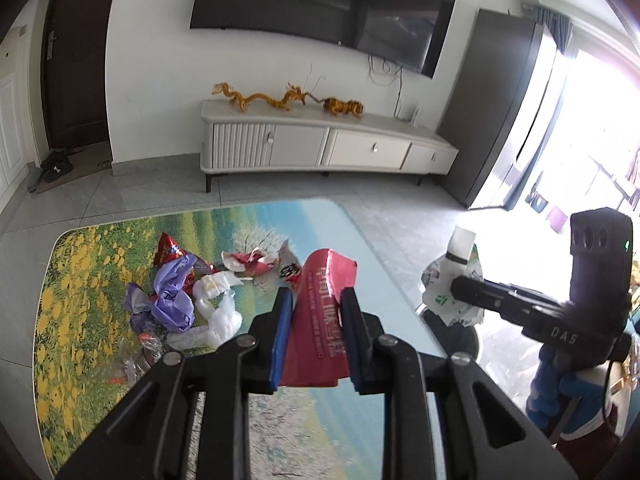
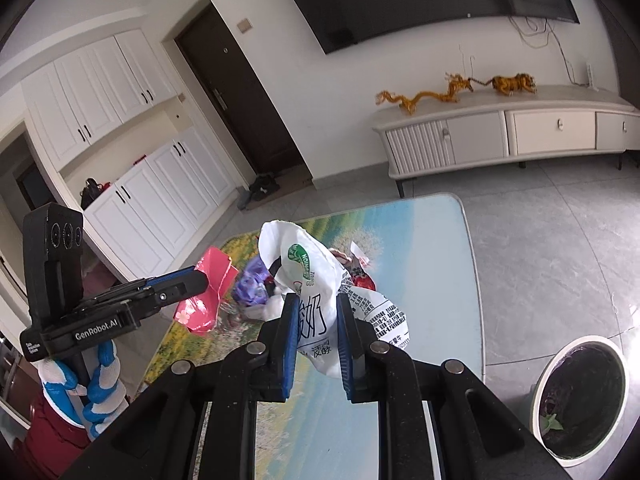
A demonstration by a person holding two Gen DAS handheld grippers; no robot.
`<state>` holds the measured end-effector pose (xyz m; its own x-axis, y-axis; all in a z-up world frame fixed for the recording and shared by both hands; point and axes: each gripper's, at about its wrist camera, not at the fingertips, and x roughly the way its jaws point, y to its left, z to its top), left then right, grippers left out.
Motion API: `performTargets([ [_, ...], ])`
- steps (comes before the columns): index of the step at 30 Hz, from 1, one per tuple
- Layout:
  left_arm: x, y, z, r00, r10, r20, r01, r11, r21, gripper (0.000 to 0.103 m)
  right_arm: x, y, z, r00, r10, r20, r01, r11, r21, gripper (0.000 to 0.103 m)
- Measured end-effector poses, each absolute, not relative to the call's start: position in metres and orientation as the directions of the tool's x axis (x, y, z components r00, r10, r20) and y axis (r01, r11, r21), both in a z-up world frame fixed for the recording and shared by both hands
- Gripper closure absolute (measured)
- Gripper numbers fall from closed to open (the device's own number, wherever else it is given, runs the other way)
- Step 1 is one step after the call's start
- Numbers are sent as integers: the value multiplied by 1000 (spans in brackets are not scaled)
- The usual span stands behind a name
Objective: Collect trash
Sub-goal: 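Carry the pink bag and white milk bag over the bin with both tools, then open both tools to drop the bags into the bin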
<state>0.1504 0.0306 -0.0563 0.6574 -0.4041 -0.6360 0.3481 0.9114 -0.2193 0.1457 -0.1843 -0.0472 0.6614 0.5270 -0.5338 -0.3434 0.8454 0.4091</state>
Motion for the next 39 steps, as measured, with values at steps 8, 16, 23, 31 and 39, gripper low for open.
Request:
performTargets([
  [8,120,12,-13,692,-448,-567,383,893,-238,81,110,-207,-23,722,504,-475,-330,853,405,86],
  [16,113,-51,15,664,-530,-527,476,843,-248,81,86,-268,-14,809,406,-425,-223,881,418,86],
  [23,128,-139,12,568,-626,-534,580,765,-281,81,72,-341,-25,872,247,-422,-51,904,425,86],
  [31,162,-251,-35,408,-688,-599,652,680,-336,81,69,-437,-72,855,90,-511,191,861,472,86],
  [39,193,-328,-107,278,-683,-675,647,653,-394,81,88,-482,-135,780,65,-622,322,810,489,86],
])
